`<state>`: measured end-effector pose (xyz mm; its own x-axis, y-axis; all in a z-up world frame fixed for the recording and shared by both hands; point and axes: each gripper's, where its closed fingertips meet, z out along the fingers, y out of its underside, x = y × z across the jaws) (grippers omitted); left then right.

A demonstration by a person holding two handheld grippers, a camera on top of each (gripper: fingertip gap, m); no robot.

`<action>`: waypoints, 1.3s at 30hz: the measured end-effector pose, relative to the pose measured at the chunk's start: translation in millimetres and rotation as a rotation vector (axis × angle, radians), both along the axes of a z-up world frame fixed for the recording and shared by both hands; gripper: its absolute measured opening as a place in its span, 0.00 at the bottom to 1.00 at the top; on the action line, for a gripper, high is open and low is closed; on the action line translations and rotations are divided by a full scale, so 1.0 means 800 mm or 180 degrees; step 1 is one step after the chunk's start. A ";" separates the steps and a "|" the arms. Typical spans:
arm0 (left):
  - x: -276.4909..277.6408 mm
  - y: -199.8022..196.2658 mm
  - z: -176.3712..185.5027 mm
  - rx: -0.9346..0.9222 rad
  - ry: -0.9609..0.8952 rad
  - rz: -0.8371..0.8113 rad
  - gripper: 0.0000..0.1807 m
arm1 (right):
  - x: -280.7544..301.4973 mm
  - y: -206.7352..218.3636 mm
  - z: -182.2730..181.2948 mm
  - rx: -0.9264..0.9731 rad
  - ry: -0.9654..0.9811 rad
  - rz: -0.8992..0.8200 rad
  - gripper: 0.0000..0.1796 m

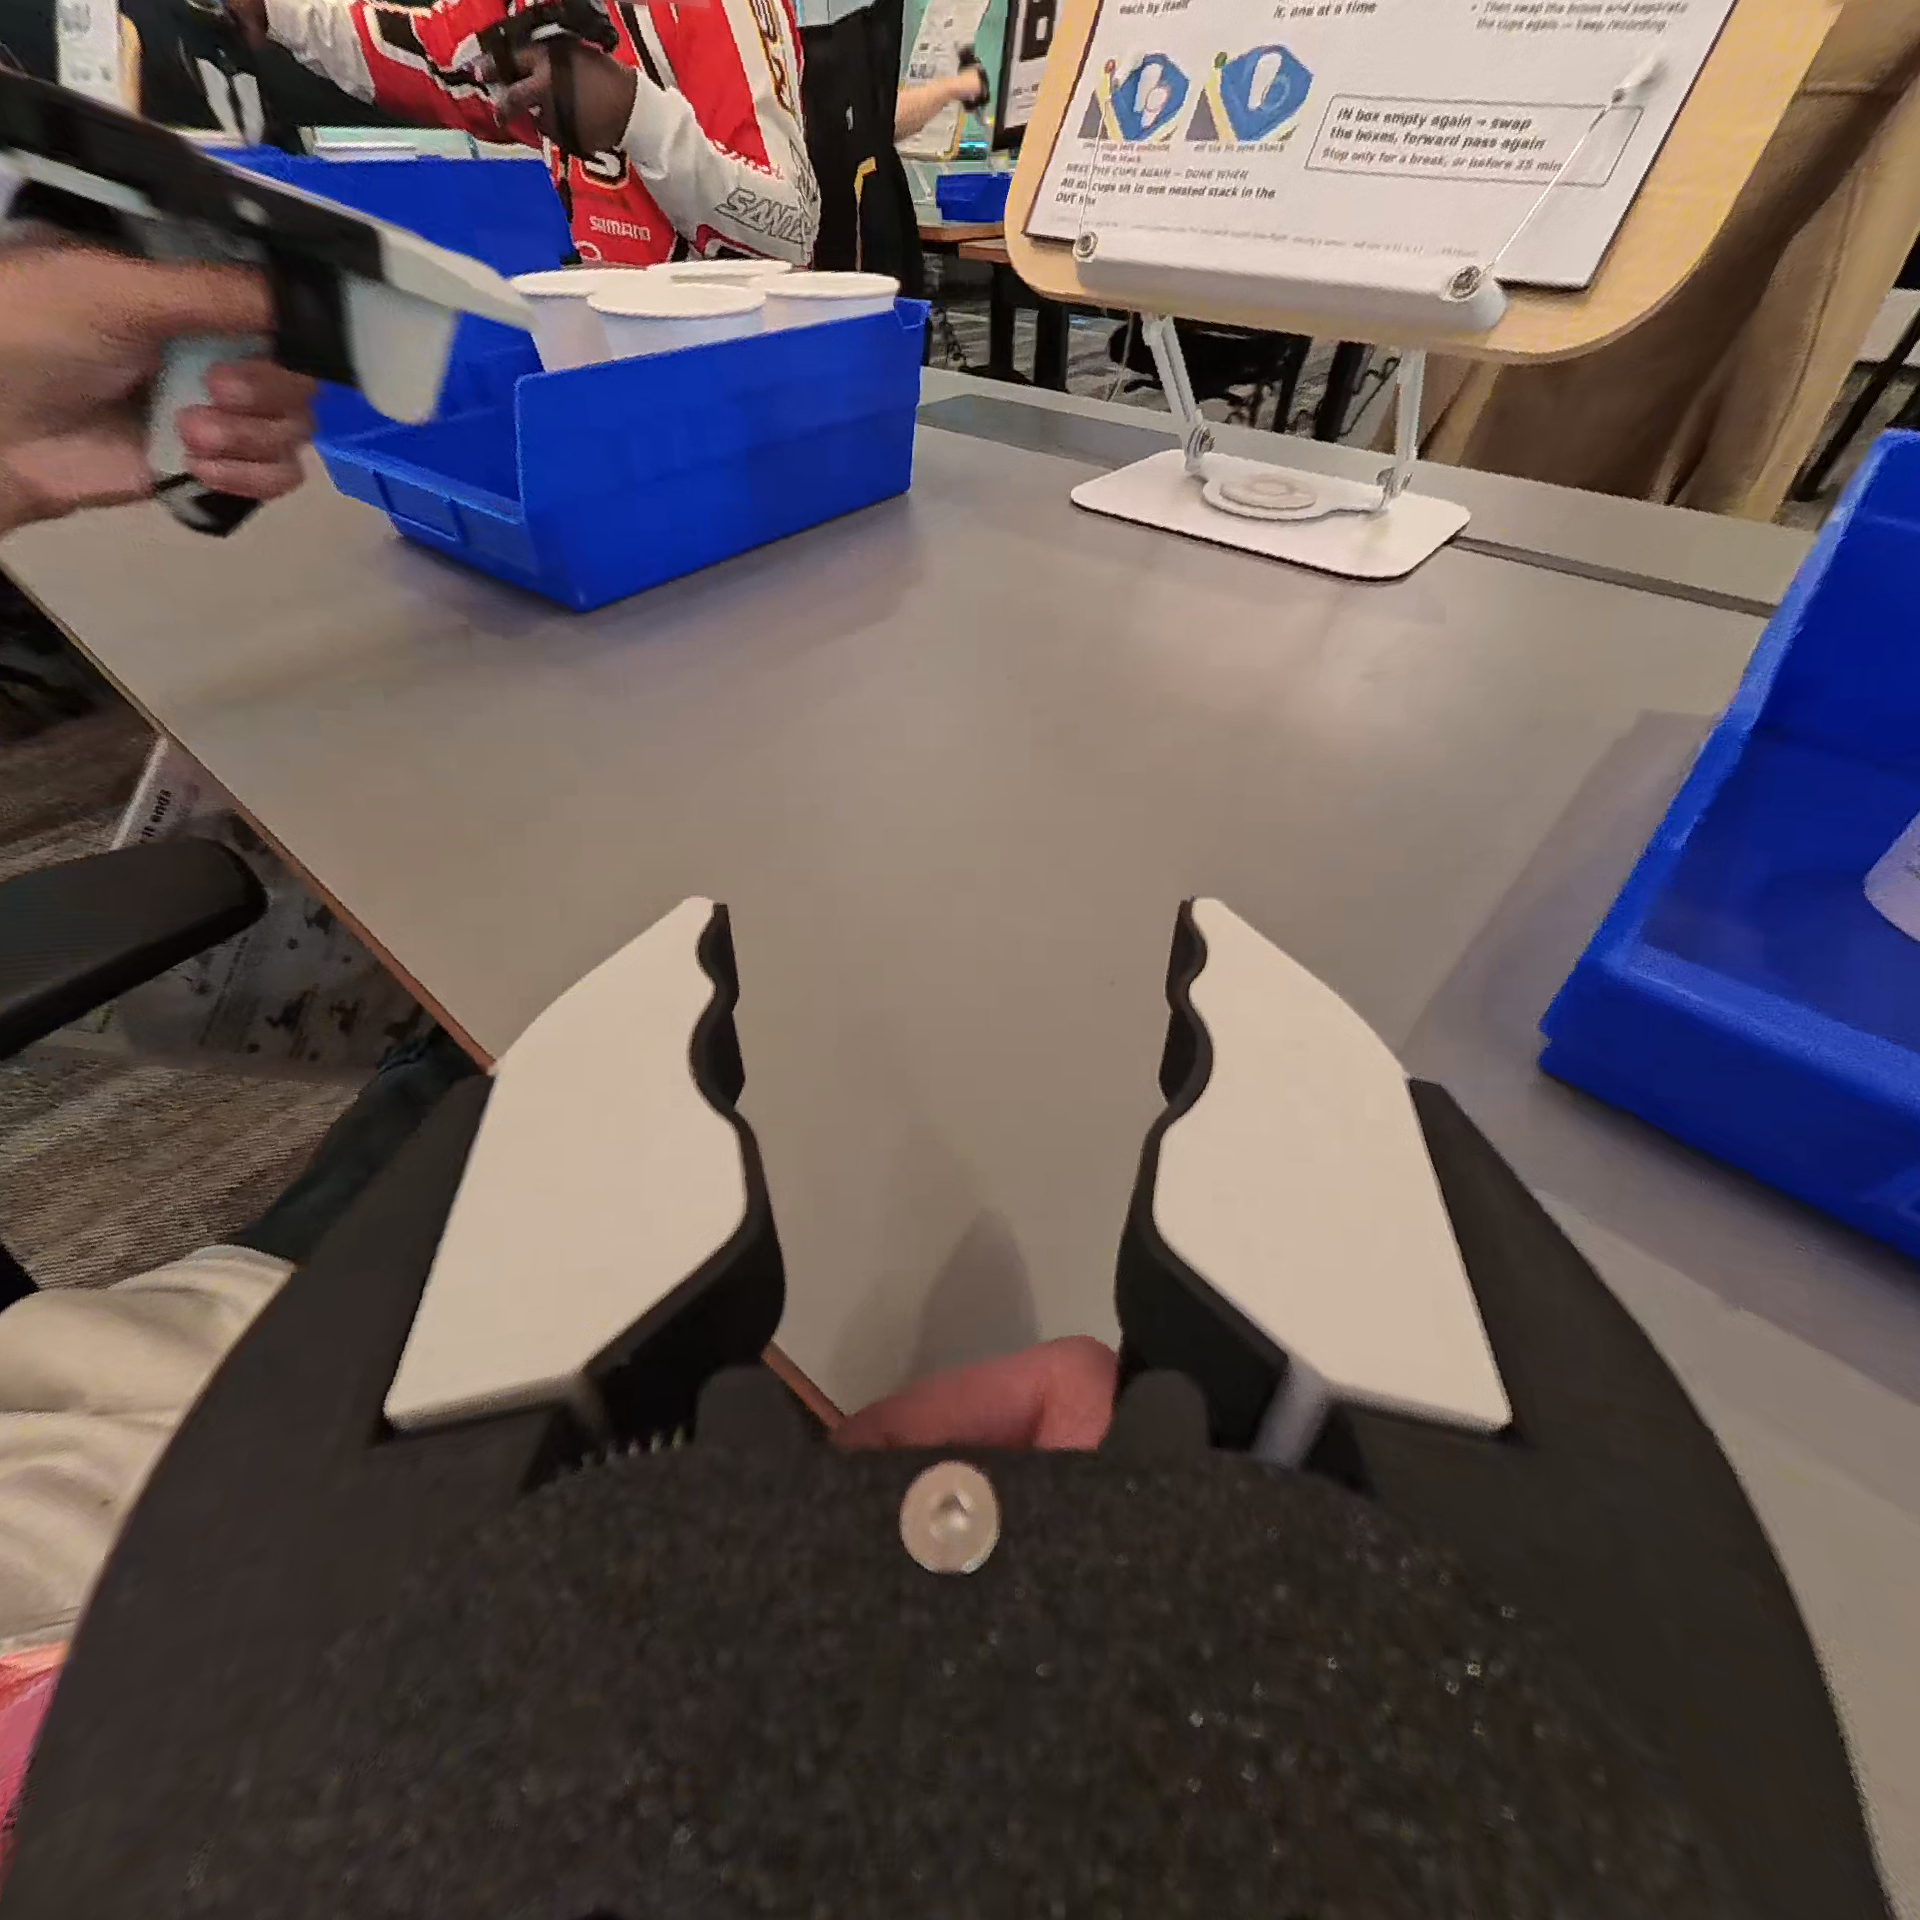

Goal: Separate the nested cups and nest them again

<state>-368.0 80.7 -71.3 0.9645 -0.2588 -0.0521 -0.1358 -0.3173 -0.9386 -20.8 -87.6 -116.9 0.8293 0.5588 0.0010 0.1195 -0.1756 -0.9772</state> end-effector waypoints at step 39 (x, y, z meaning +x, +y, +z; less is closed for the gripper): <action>0.078 -0.133 0.063 0.0319 -0.0233 -0.1915 0.44 | -0.012 0.002 0.051 -0.0102 0.0485 0.1028 0.40</action>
